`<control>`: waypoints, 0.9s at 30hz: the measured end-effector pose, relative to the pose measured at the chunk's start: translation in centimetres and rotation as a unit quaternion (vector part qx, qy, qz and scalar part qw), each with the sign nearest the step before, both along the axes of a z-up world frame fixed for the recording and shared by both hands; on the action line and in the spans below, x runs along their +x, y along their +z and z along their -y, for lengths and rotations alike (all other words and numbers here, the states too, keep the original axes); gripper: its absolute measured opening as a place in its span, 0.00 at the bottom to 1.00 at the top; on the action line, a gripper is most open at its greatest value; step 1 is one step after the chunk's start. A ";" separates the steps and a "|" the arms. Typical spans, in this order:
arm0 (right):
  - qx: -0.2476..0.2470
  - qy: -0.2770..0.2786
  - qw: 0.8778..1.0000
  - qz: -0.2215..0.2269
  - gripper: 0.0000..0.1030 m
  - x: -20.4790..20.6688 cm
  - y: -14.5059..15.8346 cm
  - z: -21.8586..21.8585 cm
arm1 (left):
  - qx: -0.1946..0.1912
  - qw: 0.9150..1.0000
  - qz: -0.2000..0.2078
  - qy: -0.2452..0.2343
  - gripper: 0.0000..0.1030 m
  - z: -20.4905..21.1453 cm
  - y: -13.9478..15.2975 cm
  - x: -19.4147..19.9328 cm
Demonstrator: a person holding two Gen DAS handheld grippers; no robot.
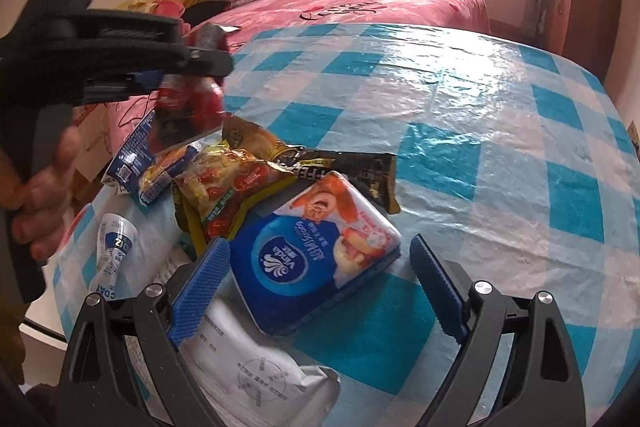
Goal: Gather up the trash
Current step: 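Grasp the blue Vinda tissue pack with the right tool while the left tool holds the wrappers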
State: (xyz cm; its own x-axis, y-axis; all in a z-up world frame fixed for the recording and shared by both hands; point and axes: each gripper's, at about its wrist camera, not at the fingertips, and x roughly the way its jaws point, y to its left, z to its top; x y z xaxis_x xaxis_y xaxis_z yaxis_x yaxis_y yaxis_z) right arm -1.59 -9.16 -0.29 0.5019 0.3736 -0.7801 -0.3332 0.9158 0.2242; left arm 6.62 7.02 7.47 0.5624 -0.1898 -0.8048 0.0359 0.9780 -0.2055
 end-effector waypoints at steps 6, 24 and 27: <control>-0.010 -0.001 1.000 0.002 0.89 0.1 0.1 -0.6 | 0.004 1.000 0.012 -0.009 0.39 -1.1 0.7 -2.5; -0.021 -0.021 0.999 0.018 0.79 -0.4 0.5 -0.4 | -0.015 0.999 0.027 -0.011 0.39 -5.0 1.0 -9.6; -0.014 -0.027 0.999 0.026 0.79 -0.6 0.8 0.0 | -0.022 0.999 0.026 -0.011 0.39 -5.6 0.9 -10.3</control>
State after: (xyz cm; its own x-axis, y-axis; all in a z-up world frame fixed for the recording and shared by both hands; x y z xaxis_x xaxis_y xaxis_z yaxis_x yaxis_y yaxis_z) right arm -2.18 -9.16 0.47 0.5612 0.3243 -0.7615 -0.2947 0.9380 0.1822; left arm -3.63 12.64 8.40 0.5989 -0.2378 -0.7647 0.0692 0.9667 -0.2464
